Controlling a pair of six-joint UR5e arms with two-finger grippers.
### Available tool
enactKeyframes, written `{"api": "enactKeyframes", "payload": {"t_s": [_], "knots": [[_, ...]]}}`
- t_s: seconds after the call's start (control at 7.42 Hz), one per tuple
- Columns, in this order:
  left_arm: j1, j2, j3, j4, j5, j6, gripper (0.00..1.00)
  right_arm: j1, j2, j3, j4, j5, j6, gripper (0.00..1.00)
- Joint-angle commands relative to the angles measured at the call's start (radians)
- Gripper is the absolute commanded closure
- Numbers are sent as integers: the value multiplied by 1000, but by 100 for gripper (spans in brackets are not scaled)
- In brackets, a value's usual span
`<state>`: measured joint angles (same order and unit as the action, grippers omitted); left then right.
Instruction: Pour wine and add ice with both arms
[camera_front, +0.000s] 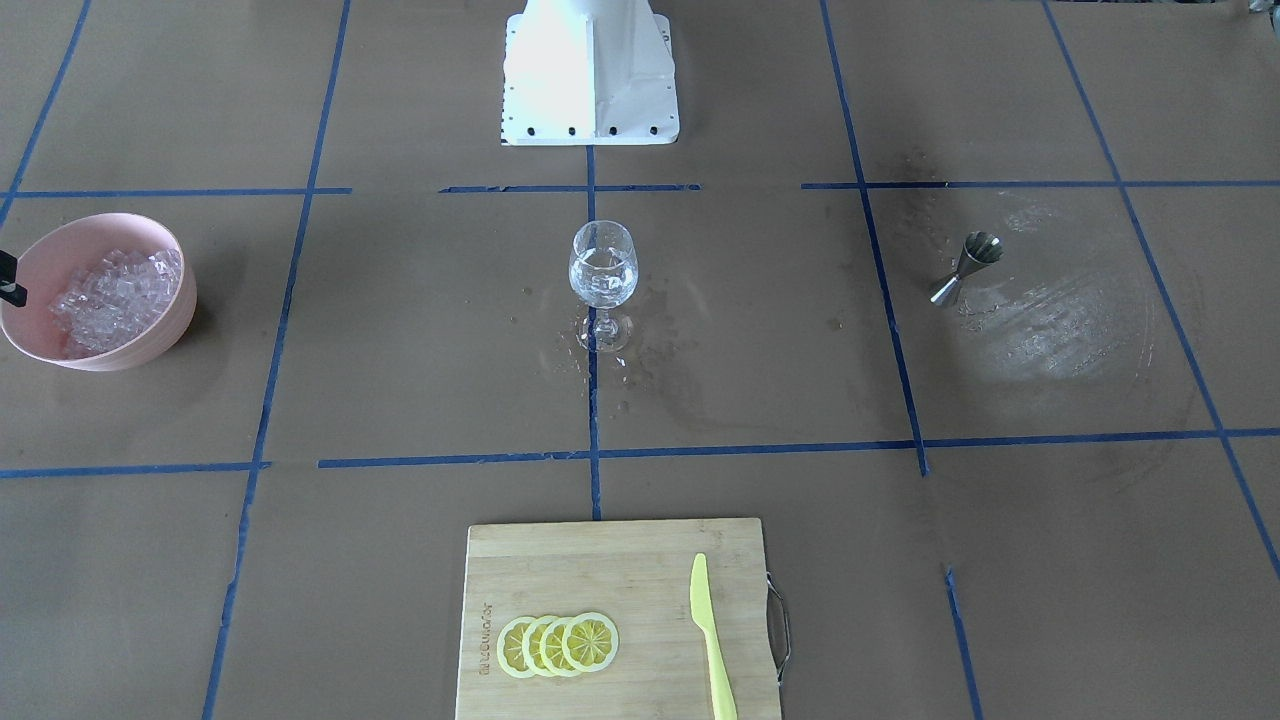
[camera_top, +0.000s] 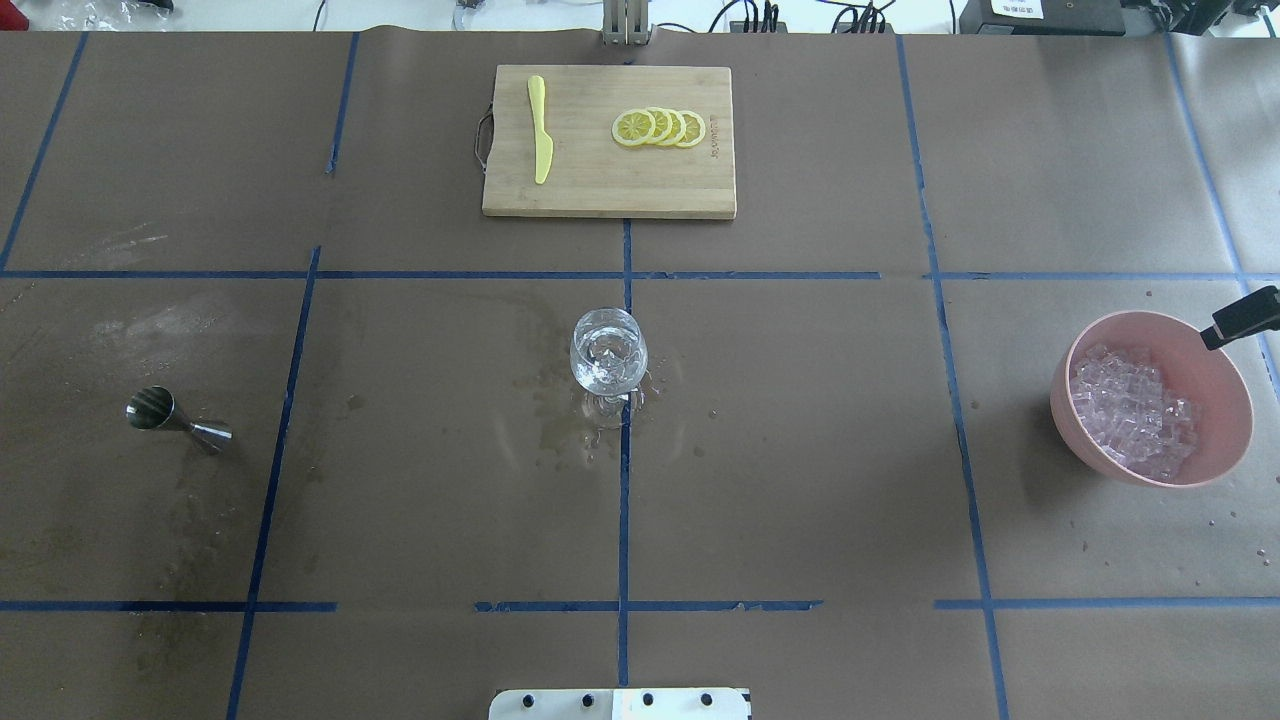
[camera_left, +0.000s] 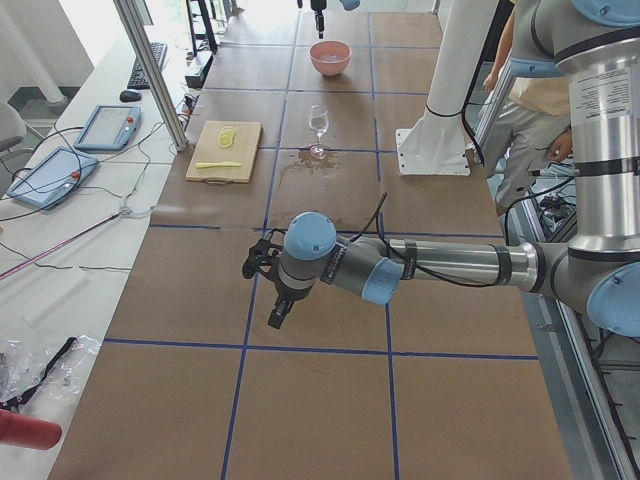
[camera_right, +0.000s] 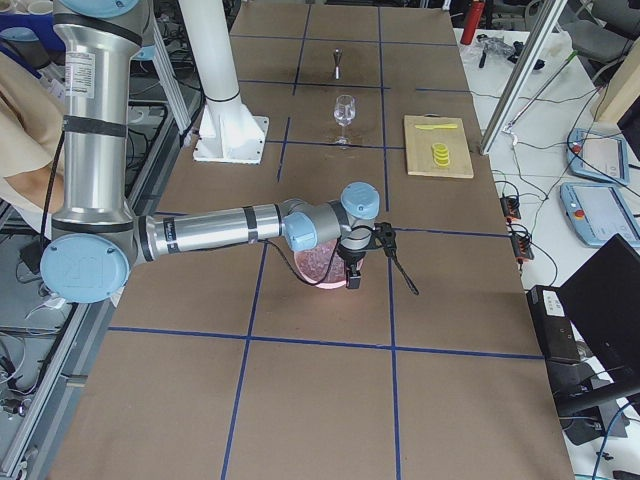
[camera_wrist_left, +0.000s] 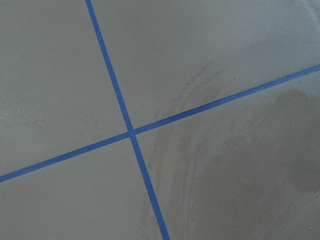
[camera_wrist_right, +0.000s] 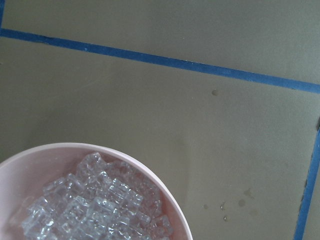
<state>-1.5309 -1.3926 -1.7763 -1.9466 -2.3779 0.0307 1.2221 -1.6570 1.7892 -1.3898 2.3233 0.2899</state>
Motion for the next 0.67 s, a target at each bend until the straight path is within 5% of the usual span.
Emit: {"api": "enactKeyframes", "payload": {"t_s": [0.0,0.54], "knots": [[2,-2,-2,0,0,0,0,-1,5,-5,5,1,0,0],[0,-19,-48,0,23,8,0,-1,14,19,23,-1,2,0]]}}
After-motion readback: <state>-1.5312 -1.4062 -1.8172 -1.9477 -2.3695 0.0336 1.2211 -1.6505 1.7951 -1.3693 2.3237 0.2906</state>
